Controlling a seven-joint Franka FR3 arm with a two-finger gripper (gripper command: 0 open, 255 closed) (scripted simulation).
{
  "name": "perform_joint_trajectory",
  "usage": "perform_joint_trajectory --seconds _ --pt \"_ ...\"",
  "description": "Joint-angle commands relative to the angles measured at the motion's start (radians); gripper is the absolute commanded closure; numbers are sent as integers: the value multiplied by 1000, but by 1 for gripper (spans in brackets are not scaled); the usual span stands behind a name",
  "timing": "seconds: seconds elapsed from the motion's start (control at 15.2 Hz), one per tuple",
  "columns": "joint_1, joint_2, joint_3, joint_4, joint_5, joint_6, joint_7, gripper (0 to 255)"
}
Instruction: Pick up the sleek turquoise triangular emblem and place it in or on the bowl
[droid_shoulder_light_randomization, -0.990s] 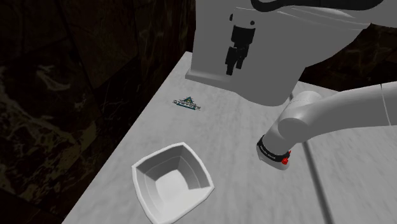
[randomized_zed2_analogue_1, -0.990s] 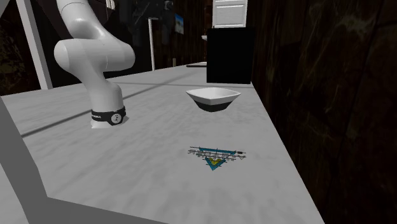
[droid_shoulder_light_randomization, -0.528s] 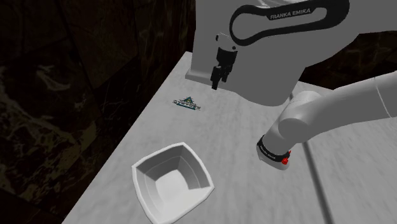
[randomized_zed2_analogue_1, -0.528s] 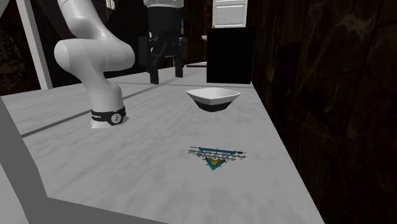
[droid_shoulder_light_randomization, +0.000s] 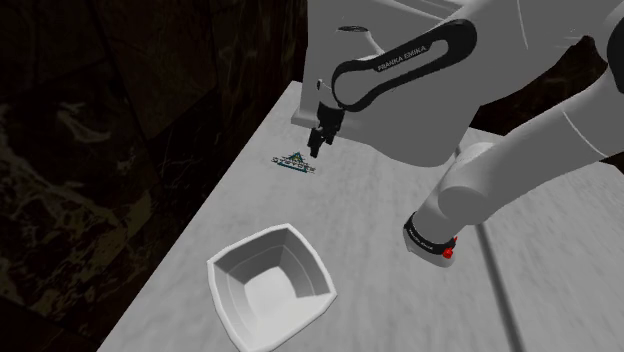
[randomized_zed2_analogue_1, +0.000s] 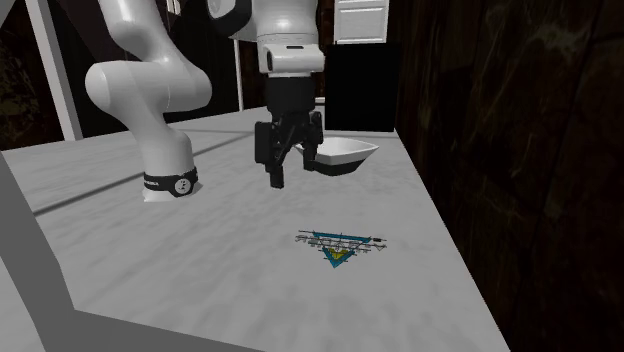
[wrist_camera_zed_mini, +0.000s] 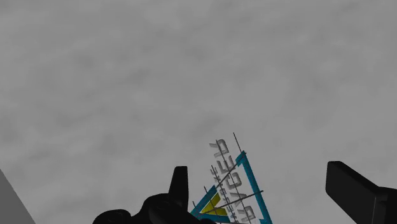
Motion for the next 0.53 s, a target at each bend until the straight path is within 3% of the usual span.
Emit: perform_joint_trajectory --seconds 0.0,0.2,0.46 --pt "0 95 7 8 -4 110 0 0" --pt "0 225 19 29 -16 247 11 0" --pt "1 272 21 25 -18 299 13 0"
